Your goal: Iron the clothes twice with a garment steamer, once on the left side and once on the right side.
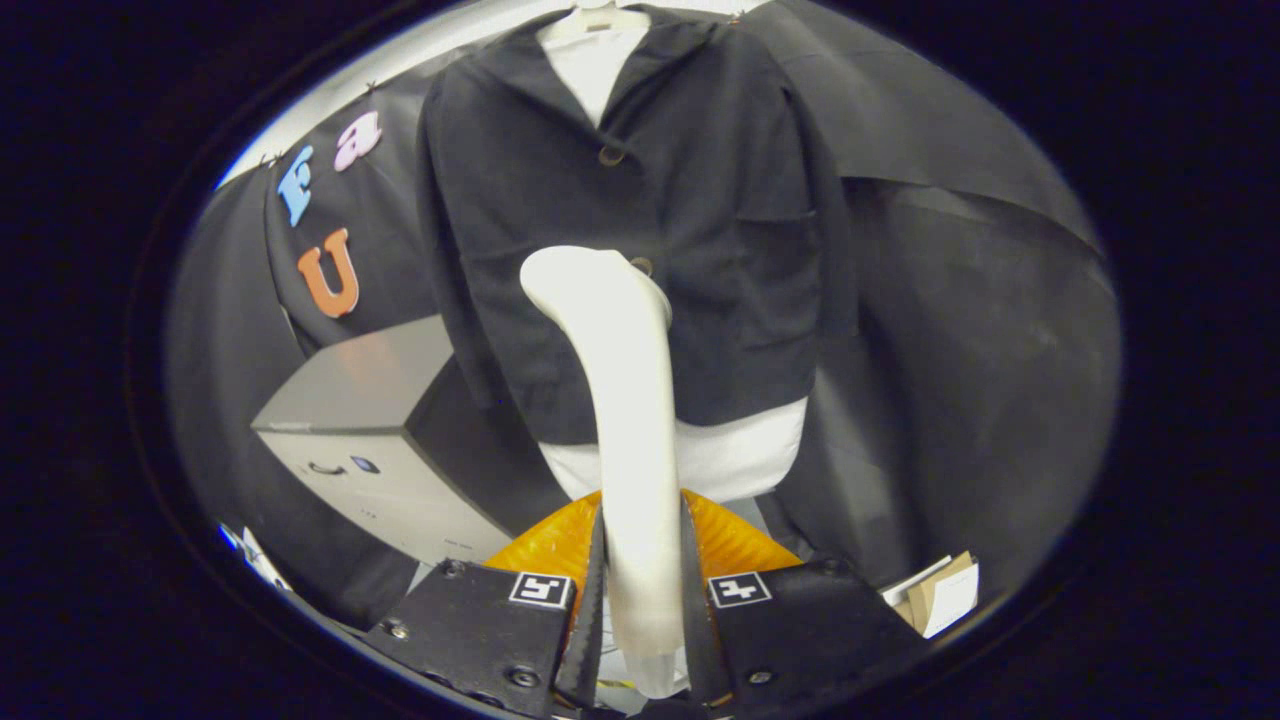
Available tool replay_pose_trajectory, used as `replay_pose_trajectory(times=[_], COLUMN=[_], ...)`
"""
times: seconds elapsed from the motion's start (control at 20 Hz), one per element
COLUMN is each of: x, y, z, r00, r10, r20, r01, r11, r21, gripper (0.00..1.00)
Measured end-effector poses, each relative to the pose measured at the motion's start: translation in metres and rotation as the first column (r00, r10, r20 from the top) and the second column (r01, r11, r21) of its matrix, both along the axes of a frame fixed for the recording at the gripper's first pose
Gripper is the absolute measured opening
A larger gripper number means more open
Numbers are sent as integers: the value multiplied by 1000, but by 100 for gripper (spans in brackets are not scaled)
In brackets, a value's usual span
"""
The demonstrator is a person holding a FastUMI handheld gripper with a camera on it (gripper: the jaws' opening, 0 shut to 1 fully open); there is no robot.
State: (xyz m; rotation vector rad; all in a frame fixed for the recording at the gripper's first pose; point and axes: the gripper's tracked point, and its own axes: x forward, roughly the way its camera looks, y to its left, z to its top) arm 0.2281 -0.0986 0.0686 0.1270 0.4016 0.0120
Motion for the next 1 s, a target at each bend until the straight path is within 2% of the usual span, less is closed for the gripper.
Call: replay_pose_trajectory(times=[0.15,0.4,0.6,0.85,1.0], x=[-1,14,34,50,63], y=[-29,-82,-102,-102,-102], z=[38,108,174,247,272], r00=[997,971,933,879,847], r10=[-29,-130,-173,-192,-224], r20=[73,198,314,436,482], r01=[26,115,142,152,200], r11=[999,990,983,980,975], r21=[36,84,120,126,102], gripper=[37,37,37,37,37])
